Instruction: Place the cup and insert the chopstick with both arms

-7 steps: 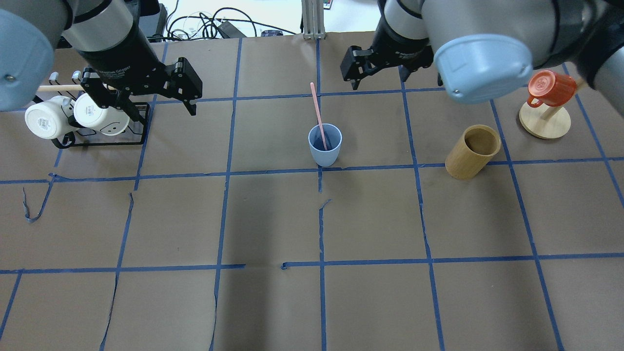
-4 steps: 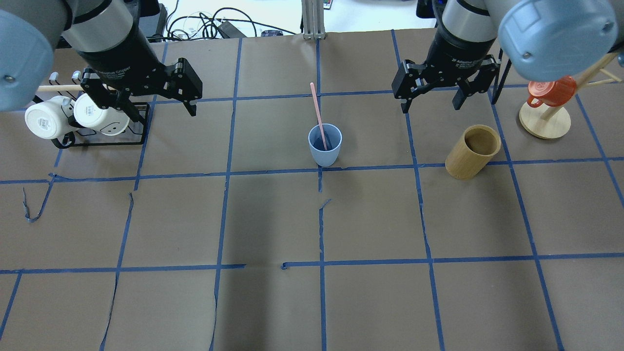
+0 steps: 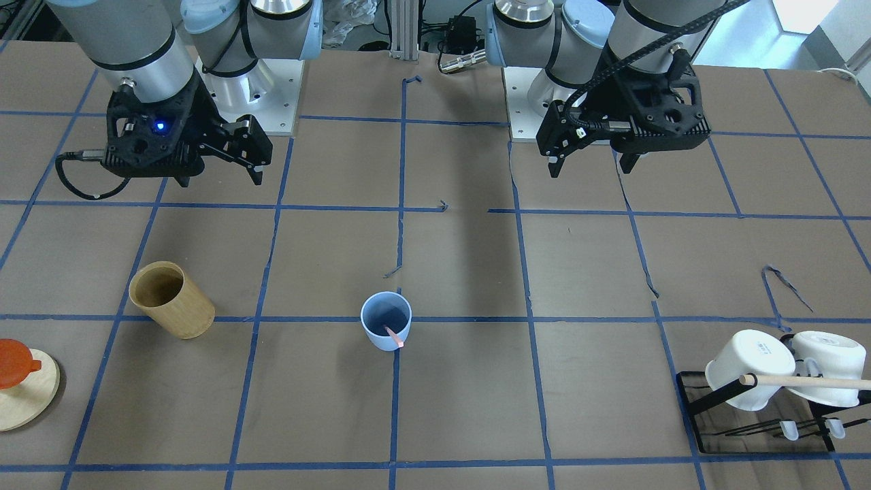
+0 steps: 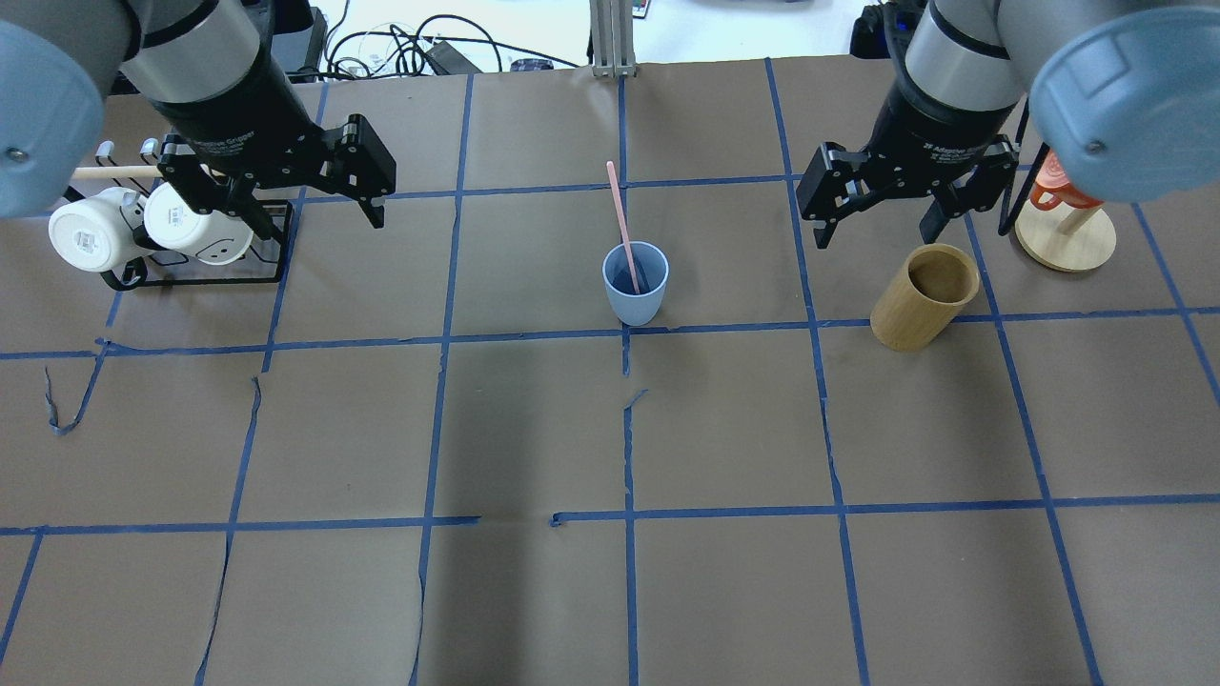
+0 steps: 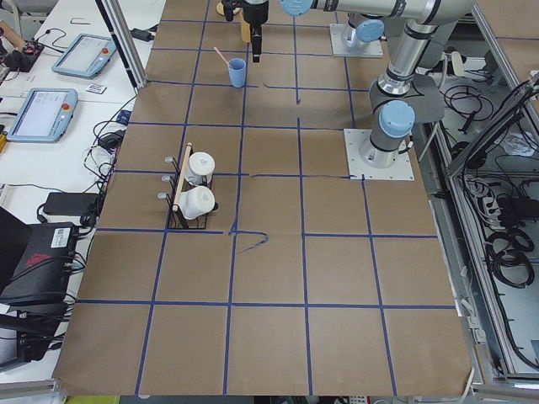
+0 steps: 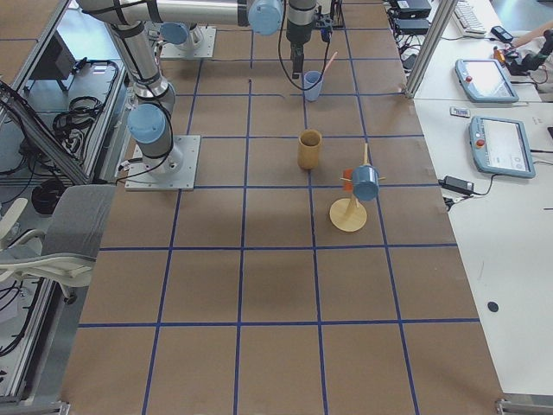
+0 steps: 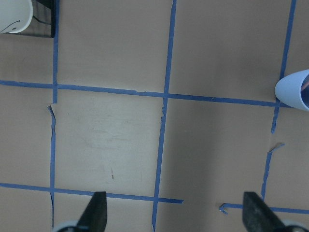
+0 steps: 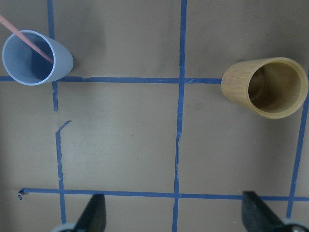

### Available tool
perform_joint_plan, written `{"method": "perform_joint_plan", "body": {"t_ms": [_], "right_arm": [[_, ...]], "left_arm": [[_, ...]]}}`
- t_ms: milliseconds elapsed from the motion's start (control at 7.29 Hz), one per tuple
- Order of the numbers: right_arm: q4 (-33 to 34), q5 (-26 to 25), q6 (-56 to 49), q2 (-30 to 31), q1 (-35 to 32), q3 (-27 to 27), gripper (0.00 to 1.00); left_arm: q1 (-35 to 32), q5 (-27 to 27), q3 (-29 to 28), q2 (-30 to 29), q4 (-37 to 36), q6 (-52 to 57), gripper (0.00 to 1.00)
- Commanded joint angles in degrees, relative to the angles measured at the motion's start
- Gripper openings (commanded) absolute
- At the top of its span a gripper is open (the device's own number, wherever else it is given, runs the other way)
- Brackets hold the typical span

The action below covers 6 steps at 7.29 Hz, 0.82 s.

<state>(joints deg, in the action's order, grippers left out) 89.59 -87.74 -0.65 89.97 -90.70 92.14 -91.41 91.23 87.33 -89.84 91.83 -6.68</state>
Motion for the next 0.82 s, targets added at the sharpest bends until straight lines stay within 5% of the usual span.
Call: {"method": "perform_joint_plan", "body": {"t_ms": [0,686], "right_arm": [[-2.7,-0.1,0.1,1.5,0.4,0.2,1.0],[-3.3,-2.4,0.1,1.8,1.5,0.3,1.0]], "left_arm": [[0.0,0.0,0.0,0.0,0.0,0.0,1.0],[0.0,-0.2,0.0,0.0,0.2,0.0,1.0]]}}
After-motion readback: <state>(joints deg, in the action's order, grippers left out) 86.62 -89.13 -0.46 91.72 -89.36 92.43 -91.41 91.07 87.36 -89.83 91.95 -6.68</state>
